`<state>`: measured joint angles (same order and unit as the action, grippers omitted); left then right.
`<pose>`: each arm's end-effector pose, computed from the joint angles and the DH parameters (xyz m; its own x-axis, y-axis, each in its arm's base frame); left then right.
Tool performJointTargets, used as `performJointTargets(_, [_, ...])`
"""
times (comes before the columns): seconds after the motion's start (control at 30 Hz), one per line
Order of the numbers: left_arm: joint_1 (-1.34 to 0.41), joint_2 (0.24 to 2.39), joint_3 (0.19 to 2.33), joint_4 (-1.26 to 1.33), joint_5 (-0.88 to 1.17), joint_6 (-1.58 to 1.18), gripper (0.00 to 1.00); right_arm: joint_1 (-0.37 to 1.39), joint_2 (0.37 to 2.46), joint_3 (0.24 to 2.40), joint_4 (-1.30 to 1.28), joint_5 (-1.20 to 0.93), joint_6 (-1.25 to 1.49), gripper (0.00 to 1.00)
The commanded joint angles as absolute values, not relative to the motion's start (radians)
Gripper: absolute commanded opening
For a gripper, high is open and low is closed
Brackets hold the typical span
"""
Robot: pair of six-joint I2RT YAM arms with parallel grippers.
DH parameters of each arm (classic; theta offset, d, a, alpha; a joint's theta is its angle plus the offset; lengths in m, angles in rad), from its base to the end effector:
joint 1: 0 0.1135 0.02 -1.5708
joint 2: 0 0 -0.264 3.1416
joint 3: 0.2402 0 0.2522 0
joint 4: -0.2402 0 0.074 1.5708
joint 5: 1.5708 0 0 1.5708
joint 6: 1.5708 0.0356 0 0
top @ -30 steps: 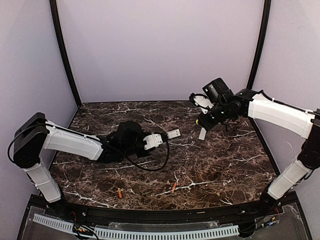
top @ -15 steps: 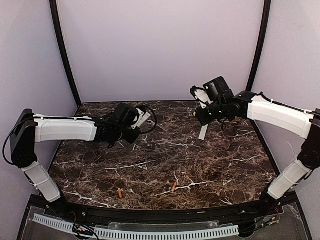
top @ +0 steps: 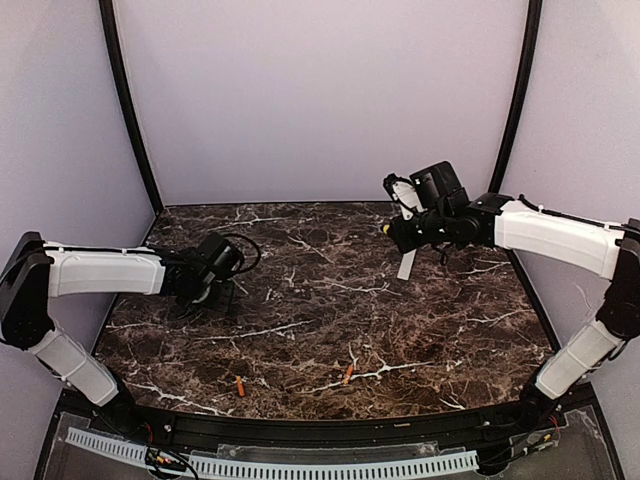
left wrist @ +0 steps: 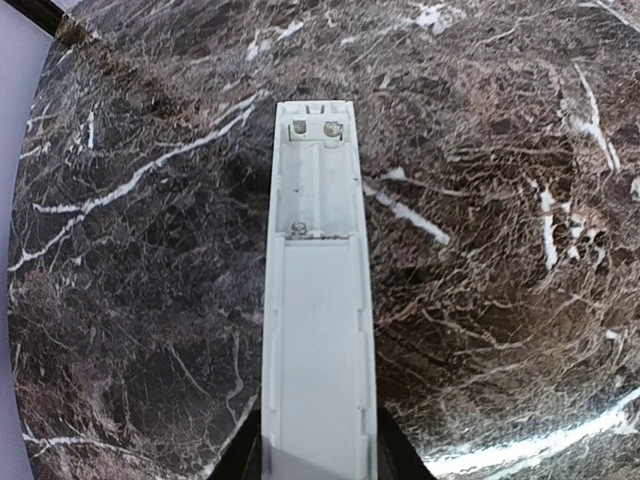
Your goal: Unload the batteries from the remote control
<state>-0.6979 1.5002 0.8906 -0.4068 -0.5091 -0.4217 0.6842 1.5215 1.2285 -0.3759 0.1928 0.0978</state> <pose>0.2348 -0.1743 0.1964 -0.7436 0.1572 -0.6499 0.0660 0.9845 0.1626 0.2711 0.2123 0.2963 -0.5275 -0.3065 -0.7924 -0.4545 0.8898 -0.0416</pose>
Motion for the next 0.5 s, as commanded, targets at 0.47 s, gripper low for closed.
performJointTargets(0.47, [-0.655, 1.481, 0.763, -0.444, -0.43, -0.609, 0.03, 0.676, 1.454, 1.097, -0.198, 0.062, 0.138, 0.0])
